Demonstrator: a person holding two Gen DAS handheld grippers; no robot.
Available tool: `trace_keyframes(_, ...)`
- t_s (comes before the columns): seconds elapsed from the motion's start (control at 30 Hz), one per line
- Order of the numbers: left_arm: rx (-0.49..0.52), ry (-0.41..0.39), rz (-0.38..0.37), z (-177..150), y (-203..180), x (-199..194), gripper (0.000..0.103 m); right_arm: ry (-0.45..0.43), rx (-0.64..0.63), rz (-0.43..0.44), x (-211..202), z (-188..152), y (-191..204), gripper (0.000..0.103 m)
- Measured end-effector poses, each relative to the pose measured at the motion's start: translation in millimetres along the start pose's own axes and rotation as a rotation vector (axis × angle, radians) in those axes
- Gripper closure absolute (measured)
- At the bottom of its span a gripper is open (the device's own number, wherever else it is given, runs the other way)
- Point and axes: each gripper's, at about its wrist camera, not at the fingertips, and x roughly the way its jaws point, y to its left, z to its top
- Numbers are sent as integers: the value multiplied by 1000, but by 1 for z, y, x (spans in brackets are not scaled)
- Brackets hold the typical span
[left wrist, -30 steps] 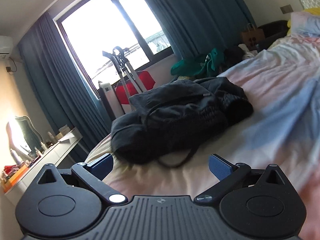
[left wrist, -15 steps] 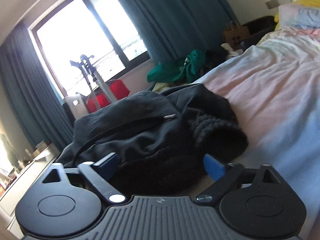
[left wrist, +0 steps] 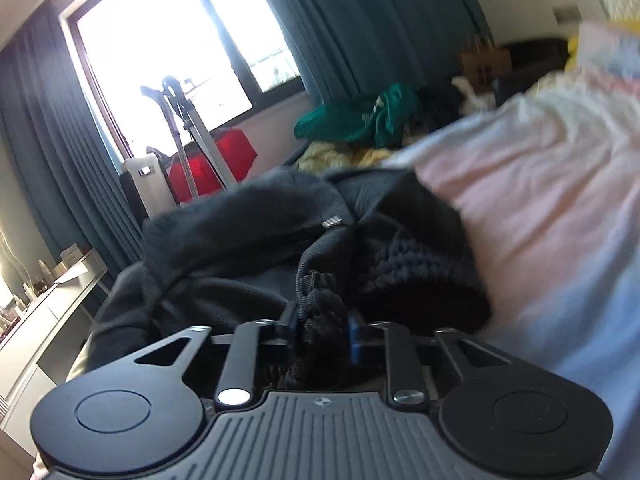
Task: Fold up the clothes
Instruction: 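Grasp the knit cuff of the black pants with the left gripper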
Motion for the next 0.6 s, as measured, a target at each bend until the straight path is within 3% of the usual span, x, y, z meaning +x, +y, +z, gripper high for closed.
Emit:
trace_keyframes(0.33, -210, -160, -38, 28, 85, -148, 88, -124, -99, 47, -29, -3, 18, 0)
trace_keyframes(0.6, -457, -183, -74, -13, 155, -275, 89, -145, -116, 84, -46, -5, 26, 0)
